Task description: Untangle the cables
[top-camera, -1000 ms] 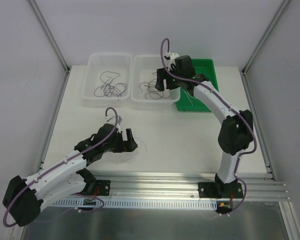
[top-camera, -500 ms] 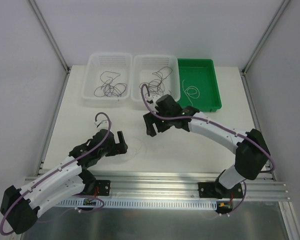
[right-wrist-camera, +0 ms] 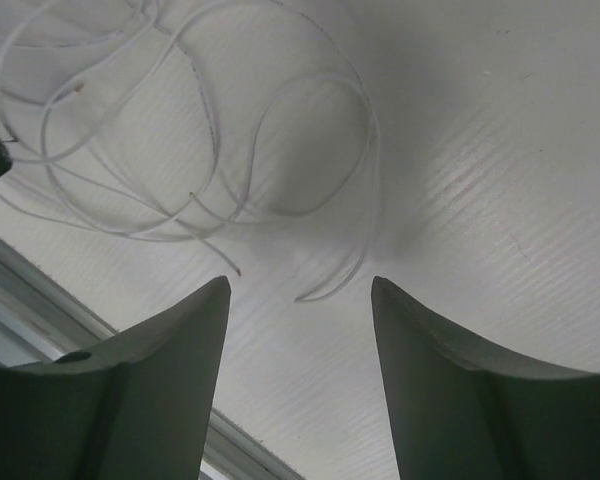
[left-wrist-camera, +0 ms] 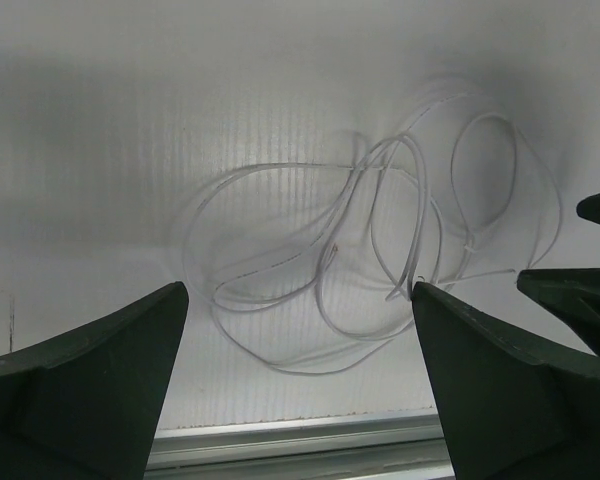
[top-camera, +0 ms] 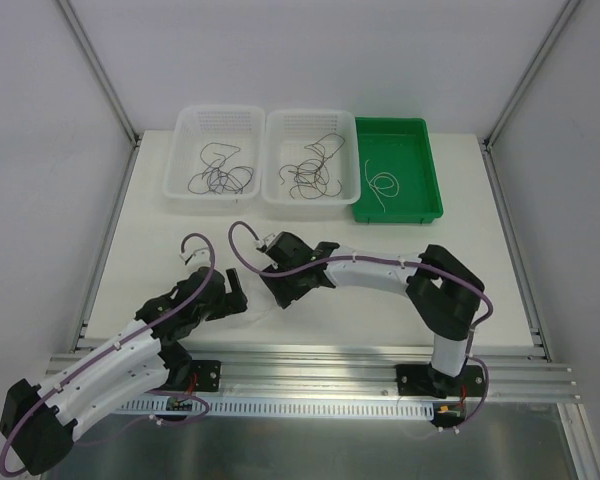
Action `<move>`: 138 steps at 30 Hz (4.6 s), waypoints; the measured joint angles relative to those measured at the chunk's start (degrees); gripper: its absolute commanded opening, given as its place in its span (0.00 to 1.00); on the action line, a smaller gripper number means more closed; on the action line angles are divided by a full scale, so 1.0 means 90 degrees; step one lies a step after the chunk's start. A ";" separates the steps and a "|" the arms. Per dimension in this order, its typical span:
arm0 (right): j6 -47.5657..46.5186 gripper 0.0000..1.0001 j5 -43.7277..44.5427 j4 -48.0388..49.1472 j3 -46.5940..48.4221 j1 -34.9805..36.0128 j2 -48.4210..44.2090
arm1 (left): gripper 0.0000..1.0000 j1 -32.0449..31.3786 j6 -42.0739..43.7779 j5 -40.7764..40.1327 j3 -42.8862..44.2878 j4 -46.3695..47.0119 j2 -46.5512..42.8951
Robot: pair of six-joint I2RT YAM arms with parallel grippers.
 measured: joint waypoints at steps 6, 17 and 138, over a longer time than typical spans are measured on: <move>0.0036 0.57 0.0301 0.0078 0.0165 0.0019 0.0335 | 0.96 0.0002 -0.0015 0.0015 0.0000 -0.0005 -0.0160; 0.0175 0.34 0.0843 0.0138 0.0238 0.0032 0.0457 | 0.95 0.0000 -0.0015 0.0092 0.0000 -0.0010 -0.0109; 0.0408 0.57 -0.0415 0.1112 -0.2781 -0.1110 -0.2863 | 0.00 -0.0466 0.0670 0.1732 0.1404 0.0736 0.1532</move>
